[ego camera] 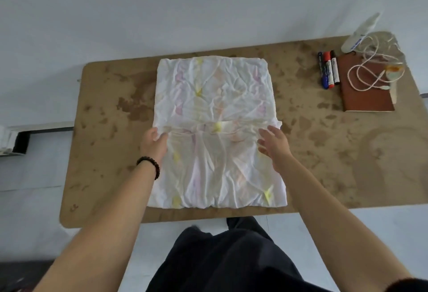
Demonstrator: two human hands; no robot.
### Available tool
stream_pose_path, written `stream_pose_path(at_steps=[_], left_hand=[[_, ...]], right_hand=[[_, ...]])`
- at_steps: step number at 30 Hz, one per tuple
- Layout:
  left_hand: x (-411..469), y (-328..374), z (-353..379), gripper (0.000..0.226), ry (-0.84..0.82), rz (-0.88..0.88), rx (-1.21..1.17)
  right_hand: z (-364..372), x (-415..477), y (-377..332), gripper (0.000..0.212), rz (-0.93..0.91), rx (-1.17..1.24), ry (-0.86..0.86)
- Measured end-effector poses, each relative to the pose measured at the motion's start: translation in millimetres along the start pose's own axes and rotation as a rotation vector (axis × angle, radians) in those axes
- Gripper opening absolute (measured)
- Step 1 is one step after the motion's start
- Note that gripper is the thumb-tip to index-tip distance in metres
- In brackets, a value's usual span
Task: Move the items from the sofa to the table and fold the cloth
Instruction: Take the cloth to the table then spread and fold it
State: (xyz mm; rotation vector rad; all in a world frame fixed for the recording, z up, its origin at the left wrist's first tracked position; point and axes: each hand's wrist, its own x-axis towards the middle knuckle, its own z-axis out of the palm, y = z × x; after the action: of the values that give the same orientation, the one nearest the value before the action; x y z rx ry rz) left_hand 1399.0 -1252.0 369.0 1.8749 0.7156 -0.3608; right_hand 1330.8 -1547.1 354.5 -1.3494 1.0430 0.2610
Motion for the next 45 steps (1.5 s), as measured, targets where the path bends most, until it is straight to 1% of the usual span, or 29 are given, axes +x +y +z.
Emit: stream_pose_path(at_steps=[2, 3, 5, 7, 8, 10, 12, 13, 15, 16, 17, 18, 20, 21, 23, 25, 27, 30, 32, 34, 36, 38, 39, 40, 41, 42, 43, 45], left_hand=[[7.0, -13.0, 6.0, 0.038, -0.065, 0.252, 0.474], [11.3, -16.6, 8.8, 0.038, -0.103, 0.365, 0.648], [24.7, -21.6, 14.8, 0.035, -0.161, 0.536, 0.873], [41.2, -22.0, 20.1, 0.033, -0.223, 0.628, 0.985], [49.4, -21.9, 22.1, 0.031, -0.255, 0.651, 1.033], [62.0, -21.9, 23.5, 0.025, -0.274, 0.710, 1.133], [70.6, -23.6, 20.9, 0.024, -0.253, 0.786, 1.138], [73.4, -23.3, 18.3, 0.022, -0.225, 0.829, 1.119], [79.2, -22.7, 11.7, 0.019, -0.169, 0.917, 1.110], [83.0, -23.7, 8.0, 0.020, -0.148, 0.948, 1.128], [87.2, -25.1, 3.9, 0.023, -0.132, 0.963, 1.162], [92.5, -27.6, -0.2, 0.027, -0.119, 0.961, 1.203], [102.7, -31.6, -7.6, 0.035, -0.100, 0.934, 1.270], [105.4, -32.8, -11.3, 0.042, -0.101, 0.918, 1.294], [106.1, -33.1, -17.3, 0.052, -0.122, 0.934, 1.306], [103.9, -29.4, -20.9, 0.054, -0.133, 0.973, 1.259], [107.4, -20.9, -23.6, 0.052, -0.128, 0.995, 1.200], [123.4, -4.8, -25.2, 0.046, -0.144, 0.993, 1.173], [137.4, 3.4, -23.0, 0.047, -0.147, 1.004, 1.181], [148.2, 5.8, -18.5, 0.051, -0.148, 0.962, 1.184], [147.3, 4.5, -10.9, 0.054, -0.091, 0.909, 1.214], [132.5, -3.1, -3.7, 0.053, 0.025, 0.850, 1.238], [120.5, -10.6, -1.1, 0.051, 0.085, 0.824, 1.213], [104.8, -18.9, 1.5, 0.050, 0.136, 0.814, 1.159], [87.1, -28.1, 3.4, 0.050, 0.175, 0.822, 1.092], [69.1, -40.8, 4.9, 0.051, 0.186, 0.835, 1.029], [52.1, -56.3, 5.7, 0.052, 0.164, 0.847, 0.989], [29.4, -89.6, 2.6, 0.058, 0.028, 0.825, 1.023]], right_hand=[[7.7, -0.6, 8.6, 0.045, -0.207, -0.373, 0.044], [12.0, 0.6, 12.1, 0.040, -0.307, -0.554, 0.056], [22.0, 4.1, 16.7, 0.034, -0.477, -0.850, 0.049], [33.7, 11.4, 19.7, 0.034, -0.644, -1.016, 0.040], [39.2, 15.3, 19.1, 0.034, -0.691, -1.061, 0.026], [47.7, 24.3, 15.8, 0.038, -0.715, -1.157, -0.027], [54.3, 30.2, 14.0, 0.040, -0.738, -1.280, -0.051], [56.8, 33.2, 12.7, 0.037, -0.748, -1.320, -0.033], [58.7, 41.2, 9.1, 0.029, -0.757, -1.328, 0.023], [58.3, 44.6, 6.4, 0.031, -0.768, -1.315, 0.052], [56.2, 49.0, 5.4, 0.037, -0.781, -1.312, 0.083], [51.7, 53.5, 4.9, 0.048, -0.764, -1.338, 0.105], [36.5, 60.0, 4.6, 0.070, -0.640, -1.458, 0.150], [27.0, 61.6, 6.9, 0.074, -0.583, -1.513, 0.194], [9.7, 55.9, 8.9, 0.068, -0.545, -1.600, 0.265], [-2.4, 49.5, 10.5, 0.058, -0.636, -1.589, 0.302], [-8.3, 47.8, 6.7, 0.046, -0.669, -1.502, 0.278], [-11.2, 56.7, -10.9, 0.050, -0.622, -1.455, 0.273], [-11.8, 68.7, -20.8, 0.053, -0.627, -1.441, 0.273], [-8.2, 80.8, -28.1, 0.054, -0.599, -1.397, 0.243], [0.8, 88.0, -31.1, 0.051, -0.493, -1.279, 0.201], [13.5, 83.0, -24.4, 0.053, -0.439, -1.127, 0.186], [19.2, 76.9, -15.6, 0.059, -0.466, -1.100, 0.218], [25.8, 66.8, -5.4, 0.064, -0.528, -1.116, 0.293], [33.0, 55.0, 6.5, 0.067, -0.607, -1.153, 0.365], [41.0, 41.7, 19.0, 0.067, -0.680, -1.173, 0.397], [49.0, 29.3, 33.7, 0.068, -0.735, -1.168, 0.378], [60.2, 11.2, 65.6, 0.070, -0.789, -1.225, 0.234]])
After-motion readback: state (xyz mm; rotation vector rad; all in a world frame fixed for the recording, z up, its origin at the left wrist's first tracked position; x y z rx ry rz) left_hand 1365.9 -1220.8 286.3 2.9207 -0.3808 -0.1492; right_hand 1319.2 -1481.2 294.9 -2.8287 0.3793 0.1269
